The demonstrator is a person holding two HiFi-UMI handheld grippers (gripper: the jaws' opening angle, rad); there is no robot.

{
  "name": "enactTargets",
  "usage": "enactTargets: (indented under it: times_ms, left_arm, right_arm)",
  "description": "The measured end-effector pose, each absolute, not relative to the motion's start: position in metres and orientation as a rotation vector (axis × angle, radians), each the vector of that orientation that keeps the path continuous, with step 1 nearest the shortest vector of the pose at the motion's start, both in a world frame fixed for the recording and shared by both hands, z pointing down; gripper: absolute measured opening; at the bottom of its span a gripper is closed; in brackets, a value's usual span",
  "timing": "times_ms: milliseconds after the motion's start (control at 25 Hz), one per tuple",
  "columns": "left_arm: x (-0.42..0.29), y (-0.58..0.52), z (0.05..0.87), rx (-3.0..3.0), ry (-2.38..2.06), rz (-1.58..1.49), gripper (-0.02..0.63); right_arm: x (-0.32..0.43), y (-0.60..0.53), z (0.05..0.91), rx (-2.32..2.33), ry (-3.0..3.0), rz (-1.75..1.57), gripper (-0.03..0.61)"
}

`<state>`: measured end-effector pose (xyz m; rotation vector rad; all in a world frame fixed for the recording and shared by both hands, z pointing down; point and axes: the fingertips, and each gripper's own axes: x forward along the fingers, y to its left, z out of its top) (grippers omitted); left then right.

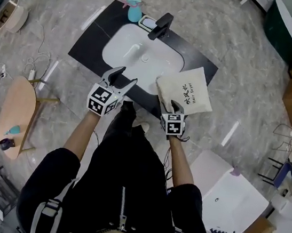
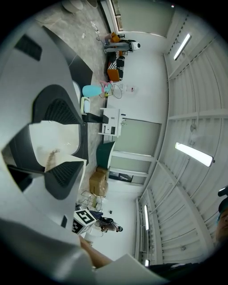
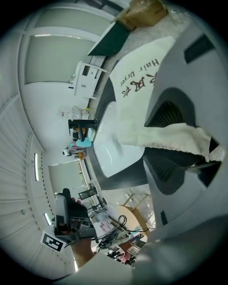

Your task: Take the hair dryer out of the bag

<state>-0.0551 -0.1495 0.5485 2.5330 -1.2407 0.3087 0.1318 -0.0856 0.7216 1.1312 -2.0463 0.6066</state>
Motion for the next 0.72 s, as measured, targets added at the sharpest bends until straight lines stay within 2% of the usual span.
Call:
enactTargets:
  times_ms: [120,240,320,480,720]
  left_arm:
    - [-0.06,-0.15,0.553,2.518,-1.25,0.313,0.264]
    - [-0.062,-0.149,0.556,2.512,-1.251,0.316,0.264]
    - [-0.061,-0.149,0.557,2.511,-1.247,0.321,0.264]
    - [-0.06,-0.149,0.562,2.507,-1.237,0.332,0.264]
    - [-0.054,-0.147,0.57,2.504,-1.213,0.351,0.262]
  right_arm:
    - [0.133,-0.083,0.734,1.099,-1.995,0.611,0.201]
    - [0.134,-0.079,0.745,1.083,-1.955,0.62,0.163]
    - [0.135,-0.078,0.748,1.087,-1.943,0.633,0.113]
    - [0.135,-0.08,0.742,1.102,-1.956,0.65,0.068]
    - [0.138,-0.084,0.733,1.122,-1.997,0.679,0.046]
